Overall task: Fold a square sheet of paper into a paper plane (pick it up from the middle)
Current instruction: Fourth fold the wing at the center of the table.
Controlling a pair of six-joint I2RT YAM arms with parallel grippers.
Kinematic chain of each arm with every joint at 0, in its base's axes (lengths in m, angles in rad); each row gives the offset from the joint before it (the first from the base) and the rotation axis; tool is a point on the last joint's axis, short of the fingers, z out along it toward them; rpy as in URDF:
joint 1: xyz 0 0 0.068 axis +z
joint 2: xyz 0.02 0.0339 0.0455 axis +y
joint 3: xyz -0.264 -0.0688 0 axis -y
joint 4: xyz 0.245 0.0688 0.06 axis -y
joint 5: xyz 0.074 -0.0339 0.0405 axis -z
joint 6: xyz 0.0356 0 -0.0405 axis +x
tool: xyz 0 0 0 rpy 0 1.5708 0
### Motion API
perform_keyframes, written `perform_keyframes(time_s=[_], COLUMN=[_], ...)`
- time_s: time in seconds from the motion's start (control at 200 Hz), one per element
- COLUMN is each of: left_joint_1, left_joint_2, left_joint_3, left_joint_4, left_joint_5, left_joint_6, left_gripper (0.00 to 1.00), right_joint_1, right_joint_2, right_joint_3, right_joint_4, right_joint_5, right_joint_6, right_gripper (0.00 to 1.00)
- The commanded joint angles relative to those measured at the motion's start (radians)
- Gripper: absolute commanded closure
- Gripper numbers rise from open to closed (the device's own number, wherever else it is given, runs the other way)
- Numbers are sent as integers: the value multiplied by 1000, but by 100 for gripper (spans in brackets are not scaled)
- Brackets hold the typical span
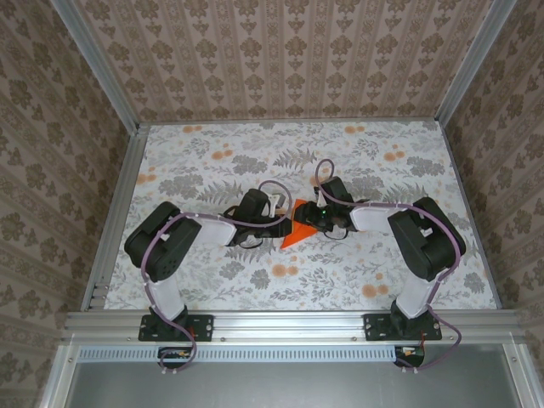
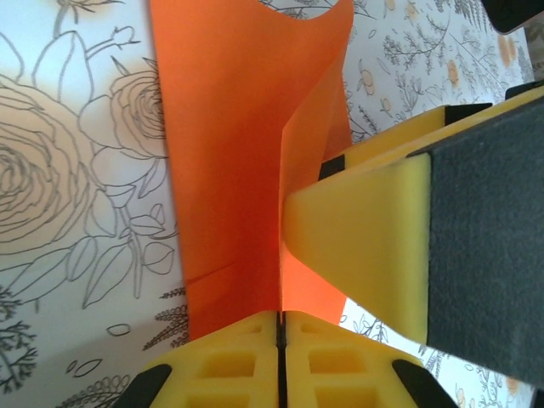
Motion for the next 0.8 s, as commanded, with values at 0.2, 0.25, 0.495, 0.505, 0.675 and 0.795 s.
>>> perform_keyframes(time_s=[0.2,0.25,0.495,0.505,0.675,0.795], left_joint_1=[3,3,3,3,3,3], left_joint_2=[34,31,-18,-22,-22,10], left_joint_3=[32,32,17,15,14,25], left_joint_4=[-23,-29,-43,-44,-54,-38], left_joint_5=[38,36,16,14,22,39], left_joint_6=[-6,-5,-11,-10,-8,-11], left_gripper=[92,91,85,84,80,79], right_joint_1=[-3,-3,-2,-3,-3,-7], right_joint_2=[11,15,32,33,22,12], right_joint_3=[-37,-36,-16,-17,-38,-56], right_joint_4=[-35,-50,-118,-119,-60,2], right_joint_5=[46,58,108,107,67,22], right_joint_6=[-22,-24,-30,-30,-17,4], right_gripper=[50,52,54,54,52,52])
